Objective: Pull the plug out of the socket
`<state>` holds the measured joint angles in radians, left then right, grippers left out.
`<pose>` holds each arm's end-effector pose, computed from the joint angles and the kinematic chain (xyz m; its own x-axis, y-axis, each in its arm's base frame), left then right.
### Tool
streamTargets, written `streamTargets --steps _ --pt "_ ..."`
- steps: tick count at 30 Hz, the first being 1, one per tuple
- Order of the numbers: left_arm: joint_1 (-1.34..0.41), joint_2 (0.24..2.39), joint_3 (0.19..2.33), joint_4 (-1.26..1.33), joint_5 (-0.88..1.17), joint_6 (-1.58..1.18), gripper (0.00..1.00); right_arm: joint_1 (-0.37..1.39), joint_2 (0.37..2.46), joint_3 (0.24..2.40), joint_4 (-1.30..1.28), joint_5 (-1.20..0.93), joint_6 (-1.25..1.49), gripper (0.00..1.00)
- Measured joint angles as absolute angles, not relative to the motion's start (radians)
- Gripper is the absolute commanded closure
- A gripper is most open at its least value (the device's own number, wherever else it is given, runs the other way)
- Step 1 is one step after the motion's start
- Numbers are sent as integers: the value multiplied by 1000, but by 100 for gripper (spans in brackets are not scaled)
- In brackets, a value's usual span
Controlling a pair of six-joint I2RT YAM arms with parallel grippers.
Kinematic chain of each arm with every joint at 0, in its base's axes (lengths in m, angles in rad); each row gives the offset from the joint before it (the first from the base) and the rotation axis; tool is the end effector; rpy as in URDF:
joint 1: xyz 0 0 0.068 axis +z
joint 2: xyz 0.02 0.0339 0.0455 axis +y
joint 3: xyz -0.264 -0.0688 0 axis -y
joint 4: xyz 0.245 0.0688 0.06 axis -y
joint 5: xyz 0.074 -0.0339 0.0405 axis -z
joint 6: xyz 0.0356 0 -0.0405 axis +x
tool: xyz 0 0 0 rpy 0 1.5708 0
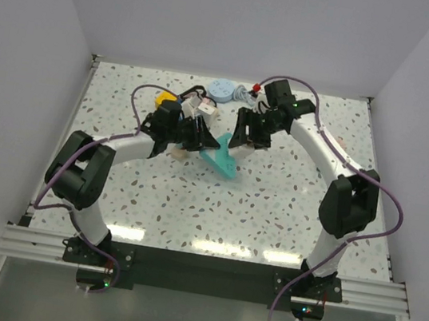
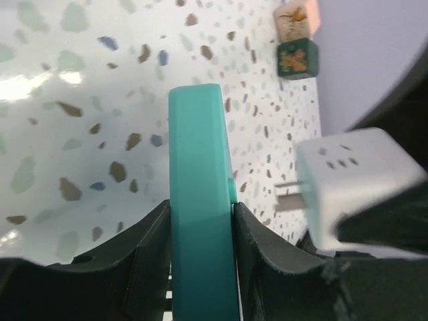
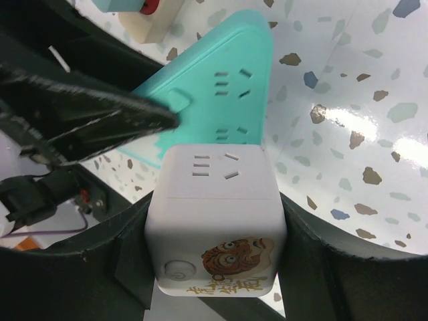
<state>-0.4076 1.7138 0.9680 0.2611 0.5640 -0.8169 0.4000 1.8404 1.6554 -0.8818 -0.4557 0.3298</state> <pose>0.3325 -0.1643 0.2041 -0.8536 -0.3025 -0.4241 0.2147 0.5374 -0.8155 0.3562 0.1676 0.2891 -0.9397 -0.0816 -0.3321 -0.2548 0.8146 0.5210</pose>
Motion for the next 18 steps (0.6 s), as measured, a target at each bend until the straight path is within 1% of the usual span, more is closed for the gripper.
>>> streamTargets --steps 3,6,9,12,18 --pt "-390 1744 967 215 545 -801 100 471 1840 1693 -896 -382 344 100" --pt "-381 1758 966 177 527 -793 100 521 1835 1706 -898 -360 349 100" --pt "-381 1758 966 171 526 -791 100 521 1824 1706 -914 -336 349 100" --pt "-381 1758 966 170 526 -791 100 458 1800 1699 -925 -307 352 100" --pt "-381 1758 966 194 540 -804 100 181 1710 1569 -904 -108 397 100"
